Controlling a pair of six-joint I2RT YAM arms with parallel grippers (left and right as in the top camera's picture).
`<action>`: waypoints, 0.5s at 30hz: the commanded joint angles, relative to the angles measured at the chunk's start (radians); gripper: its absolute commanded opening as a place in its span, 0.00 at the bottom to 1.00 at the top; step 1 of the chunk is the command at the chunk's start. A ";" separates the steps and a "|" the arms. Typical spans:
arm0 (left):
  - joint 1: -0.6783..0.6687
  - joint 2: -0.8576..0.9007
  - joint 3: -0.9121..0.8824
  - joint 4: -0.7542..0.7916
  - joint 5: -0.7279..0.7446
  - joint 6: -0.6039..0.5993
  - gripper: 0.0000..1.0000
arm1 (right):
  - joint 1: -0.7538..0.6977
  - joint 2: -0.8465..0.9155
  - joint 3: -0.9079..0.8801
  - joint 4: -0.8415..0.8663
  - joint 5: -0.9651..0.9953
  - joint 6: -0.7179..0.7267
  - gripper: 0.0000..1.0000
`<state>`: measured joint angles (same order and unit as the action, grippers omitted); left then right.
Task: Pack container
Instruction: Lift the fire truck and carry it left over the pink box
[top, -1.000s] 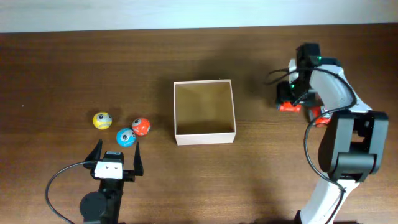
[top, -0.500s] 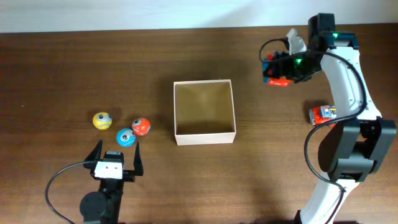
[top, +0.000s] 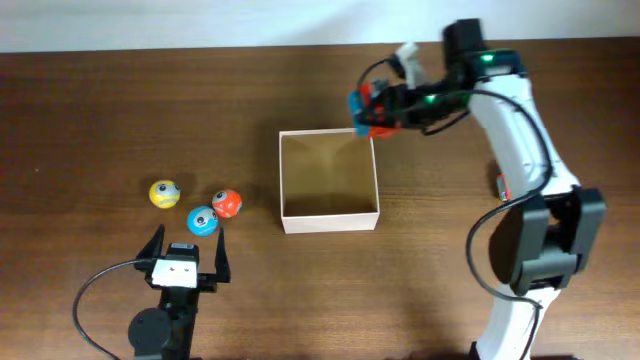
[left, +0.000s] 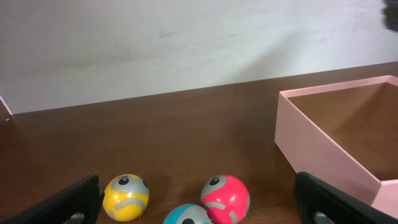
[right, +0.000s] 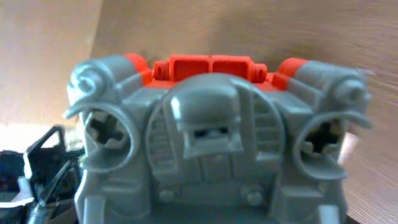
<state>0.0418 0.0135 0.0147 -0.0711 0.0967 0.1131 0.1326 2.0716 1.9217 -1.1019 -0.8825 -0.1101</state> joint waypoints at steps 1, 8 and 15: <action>0.002 -0.007 -0.006 -0.001 -0.006 0.016 0.99 | 0.087 -0.001 0.028 0.039 -0.043 -0.017 0.67; 0.002 -0.007 -0.006 -0.001 -0.006 0.016 0.99 | 0.233 -0.001 0.027 0.073 0.171 -0.012 0.67; 0.002 -0.007 -0.006 -0.002 -0.007 0.016 0.99 | 0.351 0.000 0.025 0.070 0.506 0.116 0.68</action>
<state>0.0418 0.0135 0.0147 -0.0711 0.0967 0.1131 0.4419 2.0716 1.9224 -1.0351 -0.5961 -0.0769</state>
